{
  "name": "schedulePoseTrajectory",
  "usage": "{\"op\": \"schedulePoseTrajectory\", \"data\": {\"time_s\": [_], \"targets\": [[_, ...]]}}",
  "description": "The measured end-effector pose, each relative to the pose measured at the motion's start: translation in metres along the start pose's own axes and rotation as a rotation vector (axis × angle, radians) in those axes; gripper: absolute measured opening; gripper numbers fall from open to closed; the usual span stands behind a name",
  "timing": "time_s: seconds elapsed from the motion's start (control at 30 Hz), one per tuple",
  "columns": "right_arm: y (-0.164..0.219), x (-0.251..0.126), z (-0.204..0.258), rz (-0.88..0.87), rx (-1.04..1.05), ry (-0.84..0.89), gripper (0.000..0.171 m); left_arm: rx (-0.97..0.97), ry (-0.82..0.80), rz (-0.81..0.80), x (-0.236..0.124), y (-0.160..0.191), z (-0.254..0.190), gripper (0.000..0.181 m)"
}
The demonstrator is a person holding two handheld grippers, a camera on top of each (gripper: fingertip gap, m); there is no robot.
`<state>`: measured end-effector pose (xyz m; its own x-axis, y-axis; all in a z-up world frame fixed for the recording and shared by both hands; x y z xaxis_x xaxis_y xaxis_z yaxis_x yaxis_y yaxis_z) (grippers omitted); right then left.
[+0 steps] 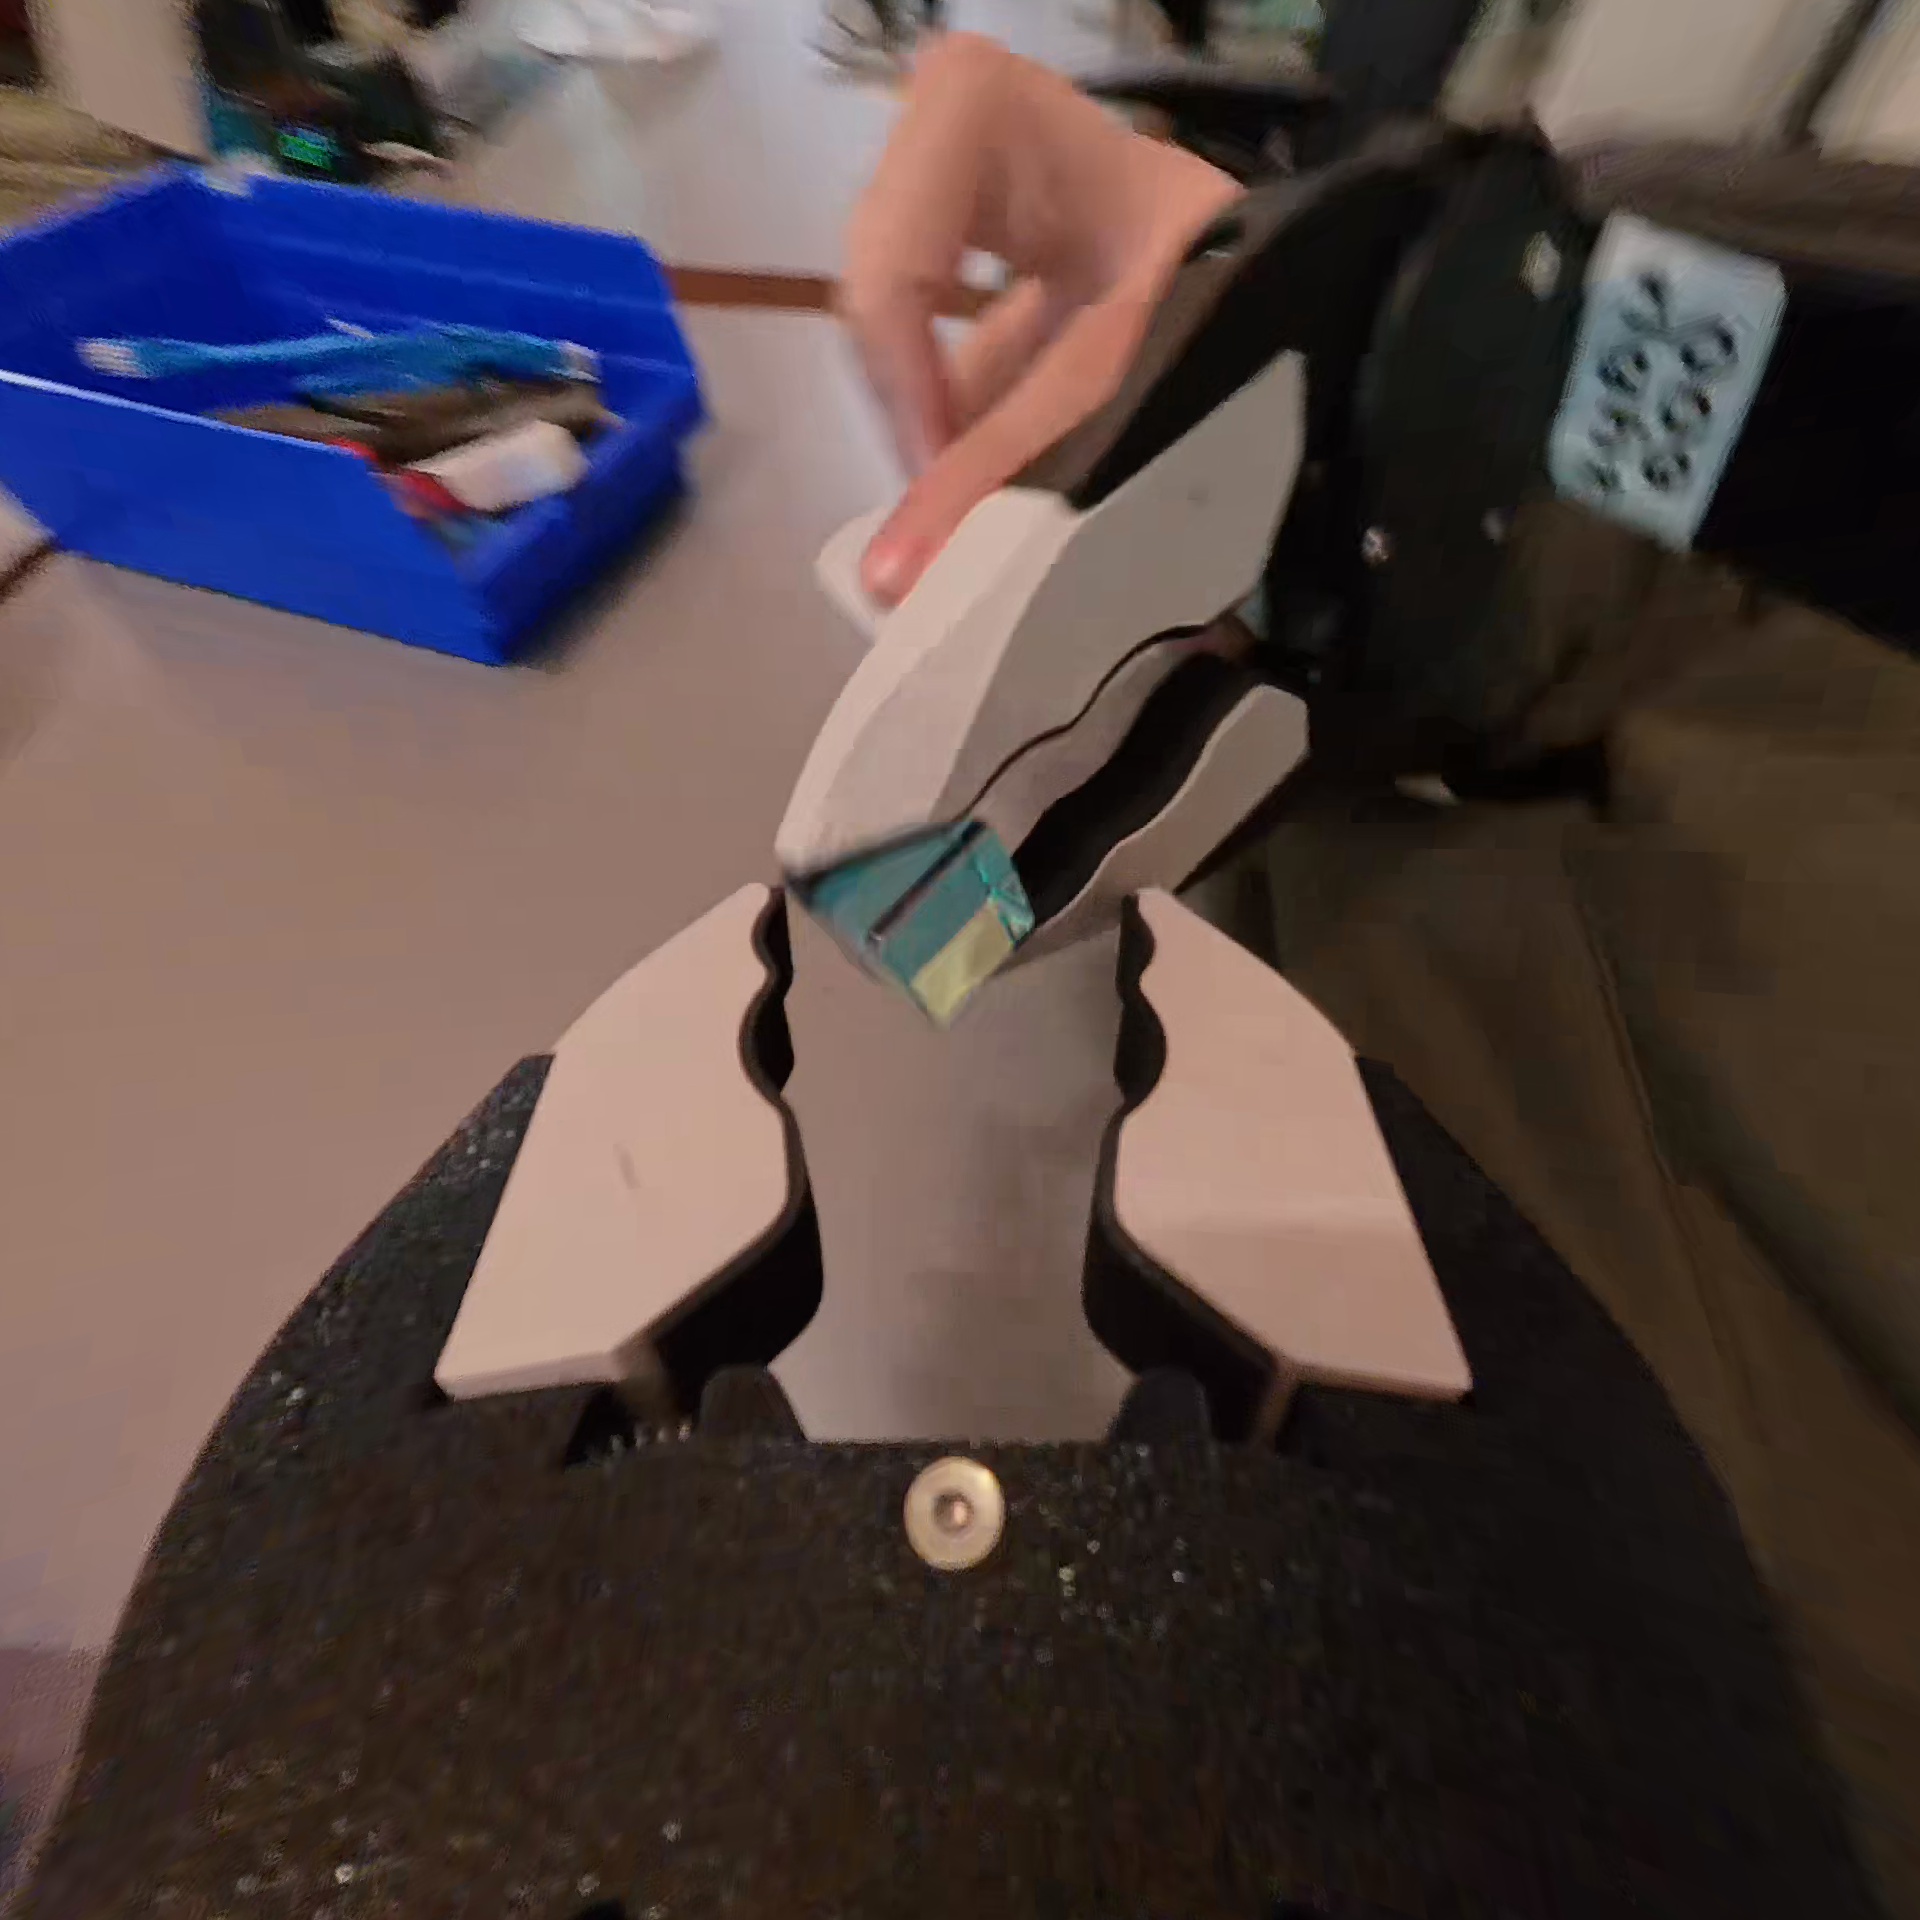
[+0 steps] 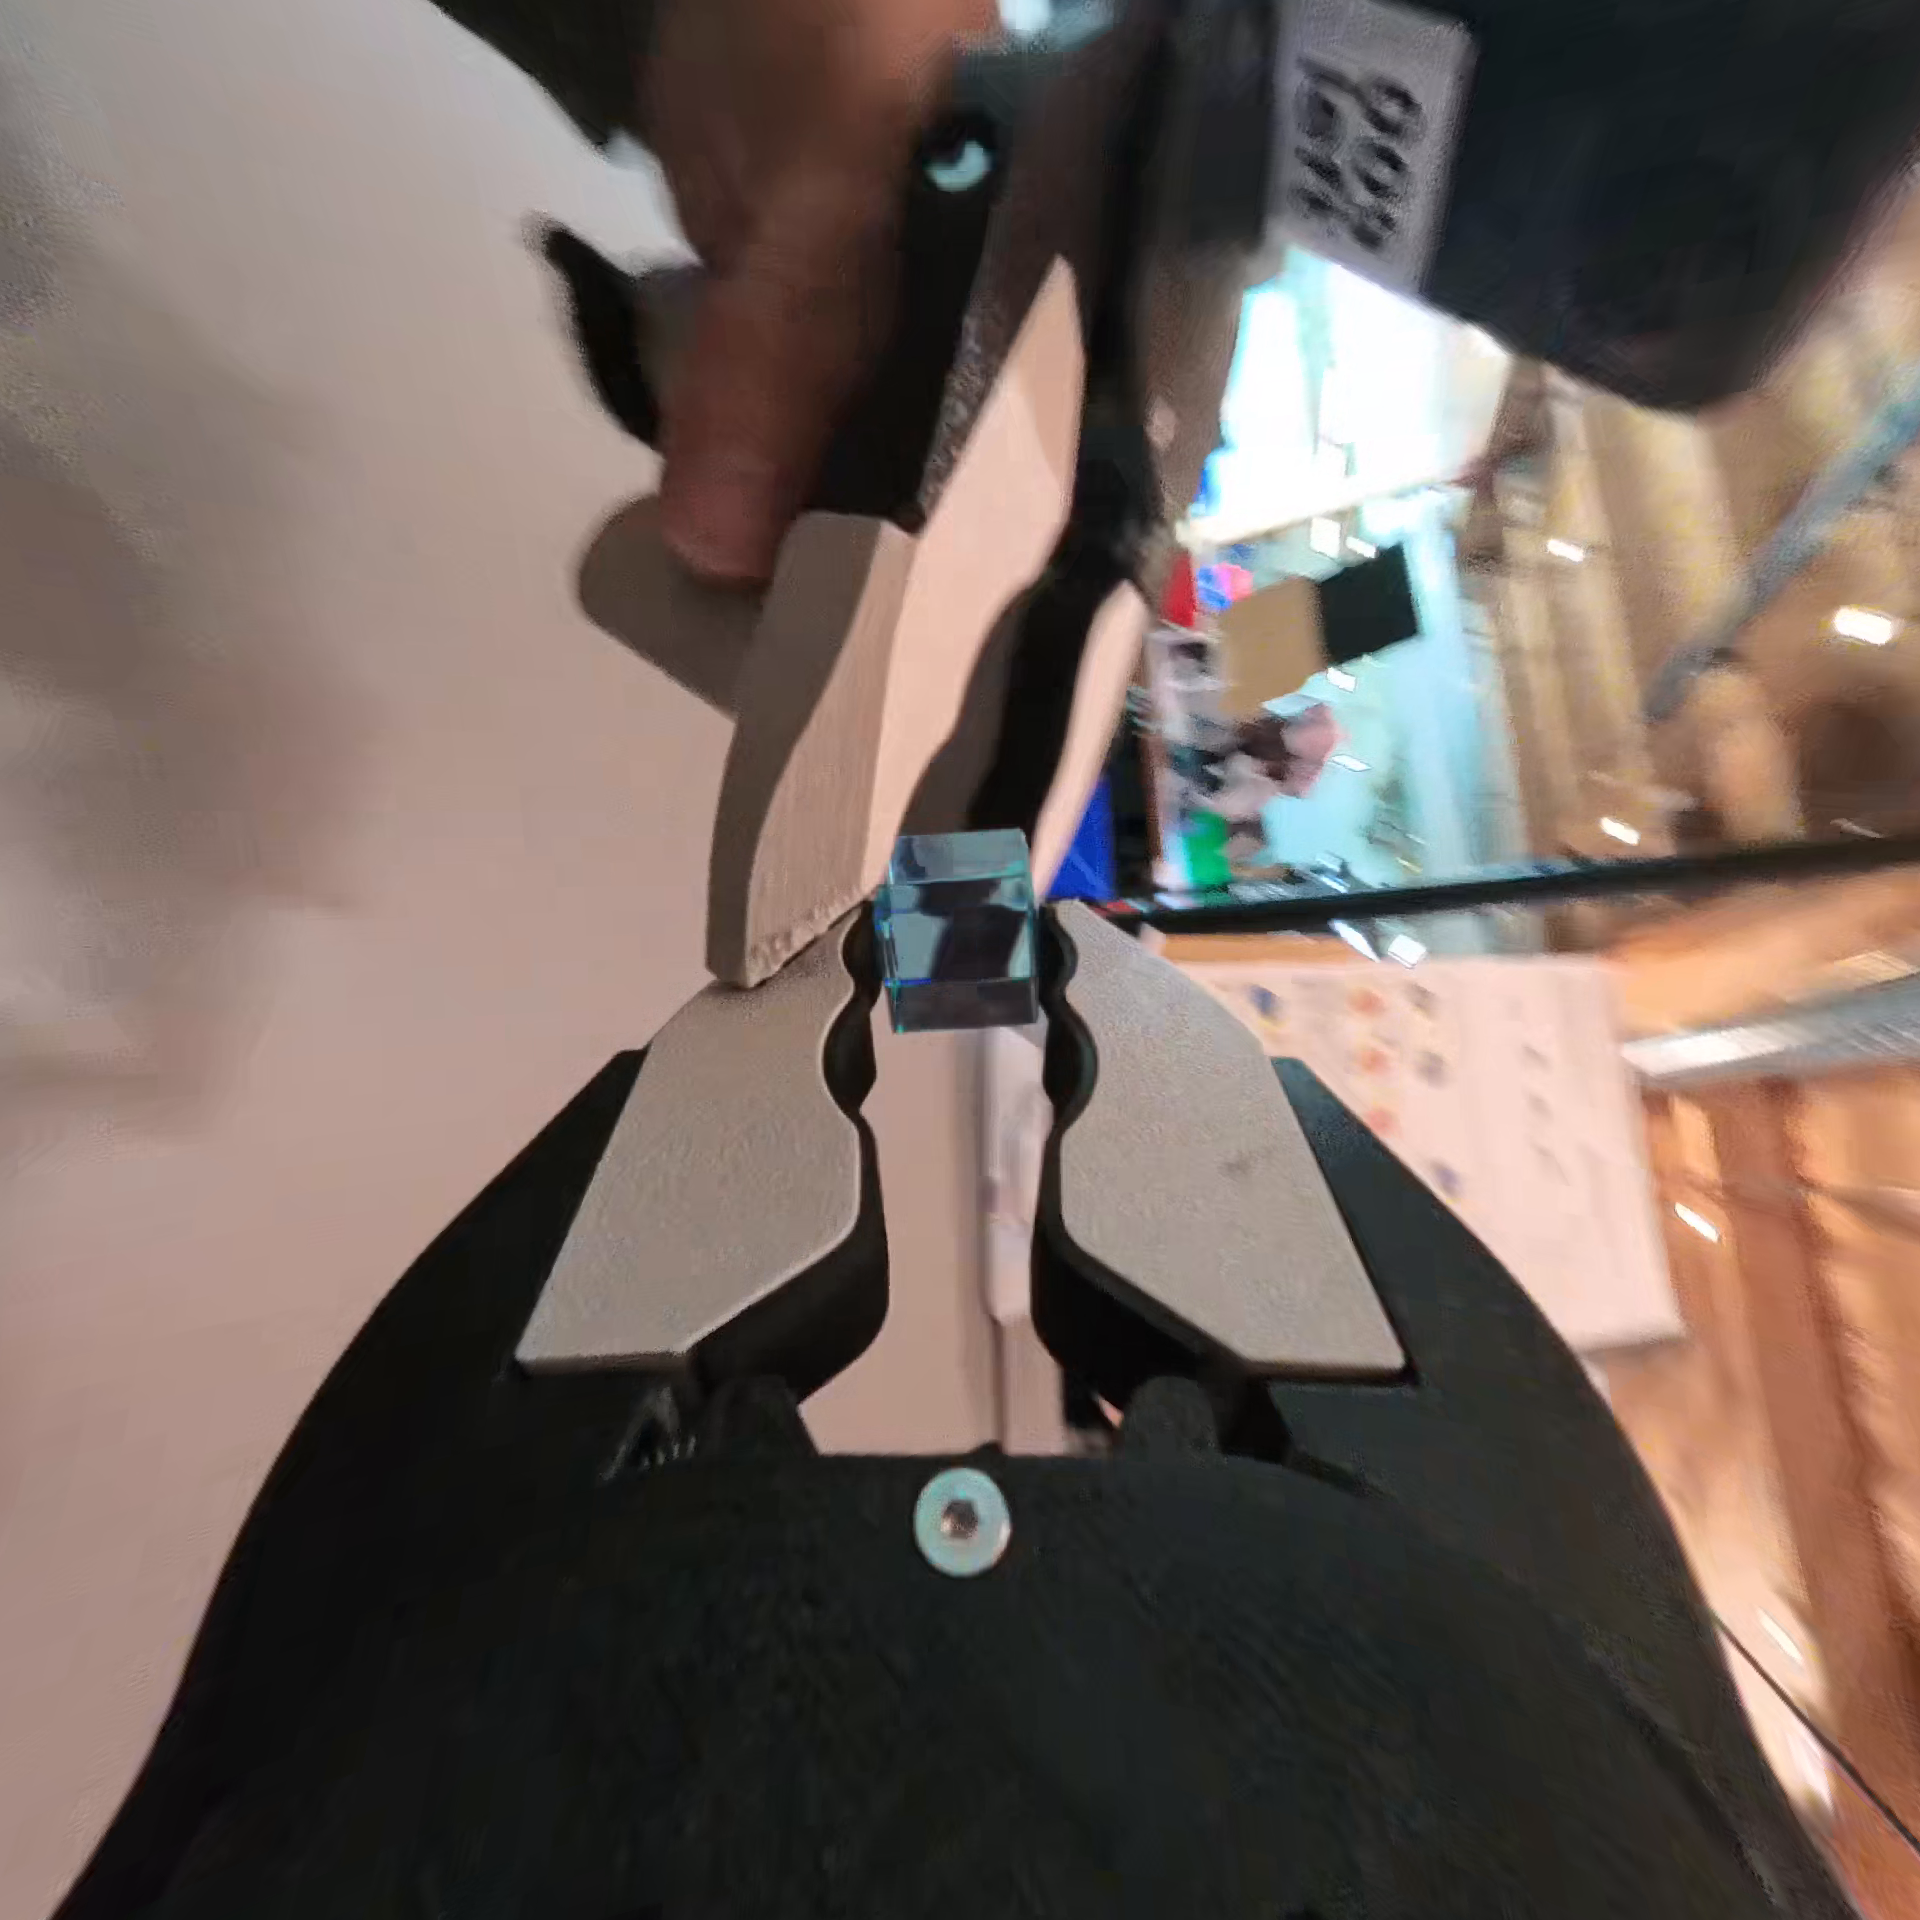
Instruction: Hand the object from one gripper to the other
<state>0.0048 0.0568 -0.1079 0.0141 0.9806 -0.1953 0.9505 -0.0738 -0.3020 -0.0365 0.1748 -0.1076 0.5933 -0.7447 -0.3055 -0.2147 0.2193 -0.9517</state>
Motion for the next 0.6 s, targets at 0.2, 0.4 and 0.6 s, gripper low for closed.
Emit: {"op": "schedulePoseTrajectory", "data": {"time_s": [0.2,0.4,0.6], "targets": [[0.017,0.0,-0.013,0.286,-0.262,0.298,0.029,-0.048,-0.394,-0.249,-0.004,-0.025,0.01,0.051],[0.009,0.005,-0.012,0.391,-0.296,0.347,0.028,0.089,-0.565,-0.181,0.017,-0.031,-0.004,0.028],[0.012,0.001,-0.016,0.298,-0.106,0.29,0.035,0.131,-0.535,-0.178,0.015,-0.029,-0.003,0.025]]}}
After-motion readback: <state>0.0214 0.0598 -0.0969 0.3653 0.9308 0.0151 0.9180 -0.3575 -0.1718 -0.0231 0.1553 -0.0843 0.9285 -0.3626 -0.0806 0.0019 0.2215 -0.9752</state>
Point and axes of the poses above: each gripper's, where its closed fingertips meet, x out along the fingers, y out of its underside, z = x × y across the jaws, the point moved 9 cm from there along -x, back along the fingers, and after that the axes turned 7 degrees about -z, right-handed, at the moved point
